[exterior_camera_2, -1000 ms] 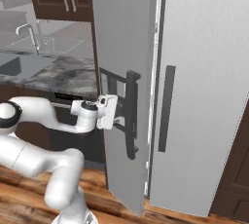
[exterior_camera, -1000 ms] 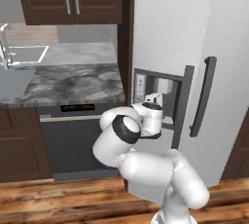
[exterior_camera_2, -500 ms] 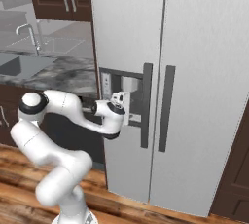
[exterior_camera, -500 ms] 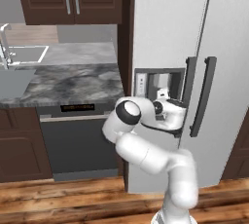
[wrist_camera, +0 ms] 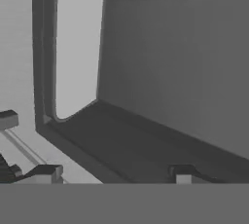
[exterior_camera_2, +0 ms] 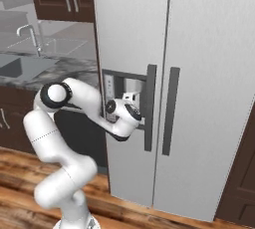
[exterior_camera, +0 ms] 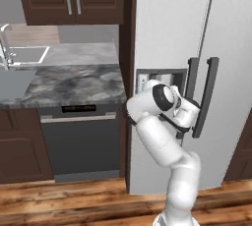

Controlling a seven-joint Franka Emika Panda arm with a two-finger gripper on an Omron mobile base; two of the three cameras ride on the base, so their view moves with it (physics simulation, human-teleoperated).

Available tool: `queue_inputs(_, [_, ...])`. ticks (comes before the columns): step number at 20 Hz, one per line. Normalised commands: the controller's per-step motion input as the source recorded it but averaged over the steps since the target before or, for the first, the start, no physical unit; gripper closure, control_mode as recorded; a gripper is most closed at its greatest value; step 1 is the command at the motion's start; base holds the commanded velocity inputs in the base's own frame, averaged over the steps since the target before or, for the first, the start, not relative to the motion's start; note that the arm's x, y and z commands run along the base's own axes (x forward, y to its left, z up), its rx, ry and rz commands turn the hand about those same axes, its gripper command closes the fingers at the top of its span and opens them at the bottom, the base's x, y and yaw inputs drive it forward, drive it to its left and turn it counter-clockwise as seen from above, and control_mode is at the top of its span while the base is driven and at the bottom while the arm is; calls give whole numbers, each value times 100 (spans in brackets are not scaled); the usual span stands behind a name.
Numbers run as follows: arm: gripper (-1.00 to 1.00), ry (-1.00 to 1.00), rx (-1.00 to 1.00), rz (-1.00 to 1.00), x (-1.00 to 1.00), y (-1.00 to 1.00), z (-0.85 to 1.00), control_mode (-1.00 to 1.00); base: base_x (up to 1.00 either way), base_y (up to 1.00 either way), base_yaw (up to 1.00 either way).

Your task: The ice cube tray has been filled with water. Take the tray and place it in the freezer to make ice. Close the freezer door after placing the tray.

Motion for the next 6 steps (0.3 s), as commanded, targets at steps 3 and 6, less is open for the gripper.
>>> queue_inputs(3, [-100, 18, 16, 28, 28, -33, 5, -100, 0, 0, 0])
queue_inputs(6, [-100, 16, 13, 28, 0, -10, 8, -100, 0, 0, 0])
